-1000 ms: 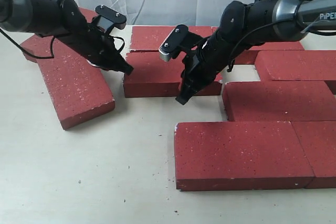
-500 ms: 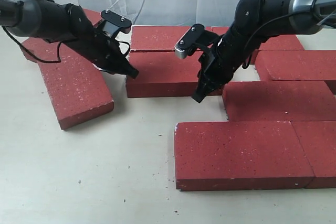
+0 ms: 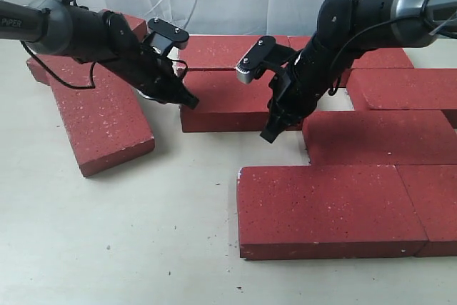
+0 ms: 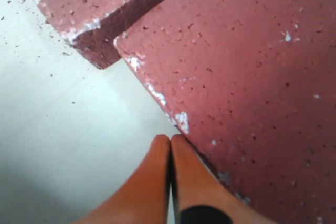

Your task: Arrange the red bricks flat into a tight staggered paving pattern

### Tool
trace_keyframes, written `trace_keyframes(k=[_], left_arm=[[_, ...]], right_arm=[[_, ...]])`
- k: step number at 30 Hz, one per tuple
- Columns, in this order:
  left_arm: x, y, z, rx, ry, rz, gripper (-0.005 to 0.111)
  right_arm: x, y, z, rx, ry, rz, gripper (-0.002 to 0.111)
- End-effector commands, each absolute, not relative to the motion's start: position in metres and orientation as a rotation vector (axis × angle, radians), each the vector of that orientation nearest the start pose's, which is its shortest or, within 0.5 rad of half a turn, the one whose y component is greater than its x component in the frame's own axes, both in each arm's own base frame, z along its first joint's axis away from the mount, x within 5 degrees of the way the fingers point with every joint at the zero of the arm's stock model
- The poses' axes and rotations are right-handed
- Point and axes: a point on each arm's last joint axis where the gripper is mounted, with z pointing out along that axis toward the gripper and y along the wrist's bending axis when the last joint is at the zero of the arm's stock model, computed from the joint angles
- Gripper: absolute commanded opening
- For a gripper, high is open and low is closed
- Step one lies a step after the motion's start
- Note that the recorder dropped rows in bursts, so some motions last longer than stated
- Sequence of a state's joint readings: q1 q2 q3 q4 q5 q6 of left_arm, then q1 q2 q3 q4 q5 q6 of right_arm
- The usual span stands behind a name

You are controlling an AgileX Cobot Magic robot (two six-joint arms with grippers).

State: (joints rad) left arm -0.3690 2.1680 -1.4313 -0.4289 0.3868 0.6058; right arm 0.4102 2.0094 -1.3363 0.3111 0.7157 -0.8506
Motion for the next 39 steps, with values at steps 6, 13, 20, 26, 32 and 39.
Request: trace_keyframes(k=[6, 13, 20, 26, 32, 39], left_arm=[[0.415, -0.192, 0.126, 0.769, 2.429, -0.301, 0.0], [0.417, -0.193, 0.126, 0.755, 2.429, -0.31, 0.0], [0.417, -0.202, 0.118, 0.758, 2.431, -0.324, 0.0], [0.413, -0.221, 0.122, 0.797, 2.391, -0.338, 0.0], [0.415, -0.234, 0.118, 0.799, 2.391, -0.371, 0.0], [0.416, -0.244, 0.109, 0.816, 2.395, -0.385, 0.0]], right_arm=[[0.372, 0.158, 0.173, -1.258, 2.455, 0.164, -0.001], [0.391, 0.101, 0.18, -0.873, 2.541, 0.151, -0.001], [0.396, 0.072, 0.192, -0.666, 2.51, 0.163, -0.001], [0.393, 0.071, 0.194, -0.66, 2.494, 0.149, -0.001], [0.393, 0.071, 0.194, -0.662, 2.494, 0.148, -0.001], [0.393, 0.071, 0.194, -0.663, 2.492, 0.145, -0.001]])
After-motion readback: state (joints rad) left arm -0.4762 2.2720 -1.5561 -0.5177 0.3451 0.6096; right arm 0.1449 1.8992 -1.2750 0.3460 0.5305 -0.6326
